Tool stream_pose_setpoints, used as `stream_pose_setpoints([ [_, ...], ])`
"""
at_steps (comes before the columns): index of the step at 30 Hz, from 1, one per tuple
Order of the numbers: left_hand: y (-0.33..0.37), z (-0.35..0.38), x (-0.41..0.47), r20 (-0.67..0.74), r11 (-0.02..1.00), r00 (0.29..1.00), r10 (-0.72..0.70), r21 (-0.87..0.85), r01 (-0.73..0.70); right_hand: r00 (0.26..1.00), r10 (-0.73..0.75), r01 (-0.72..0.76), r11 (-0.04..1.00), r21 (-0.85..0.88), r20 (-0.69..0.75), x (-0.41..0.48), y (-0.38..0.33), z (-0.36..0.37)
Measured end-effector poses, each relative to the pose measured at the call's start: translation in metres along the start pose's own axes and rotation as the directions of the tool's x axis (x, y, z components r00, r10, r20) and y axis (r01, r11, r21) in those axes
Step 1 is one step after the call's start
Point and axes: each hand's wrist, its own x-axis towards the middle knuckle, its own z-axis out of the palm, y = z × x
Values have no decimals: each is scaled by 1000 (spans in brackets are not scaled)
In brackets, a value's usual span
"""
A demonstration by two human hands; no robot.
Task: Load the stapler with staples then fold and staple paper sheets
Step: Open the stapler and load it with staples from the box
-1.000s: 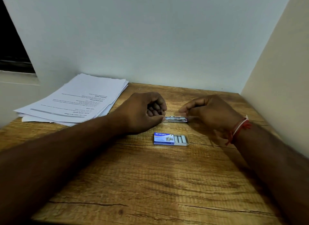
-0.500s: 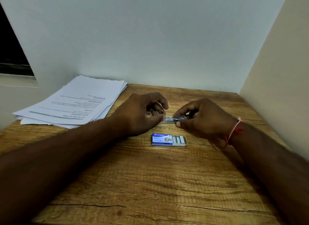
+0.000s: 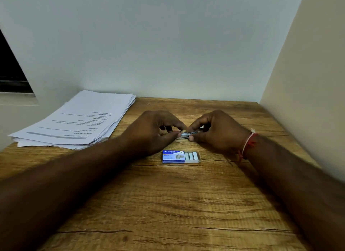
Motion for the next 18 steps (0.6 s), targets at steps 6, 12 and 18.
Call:
stream_pose_setpoints([
  [6,-2,1,1,70,995,995,64,76,-69,1000,-12,12,1000,-14,-4,1,1,3],
  [12,-5,1,2,80,996,996,40,70,-45,1000,1,-1,1000,-9,-4,-1,-1,2],
  [18,-5,-1,0,73,999,997,9,50,-12,1000,4,-4,1000,-6,-8,-2,-2,2],
])
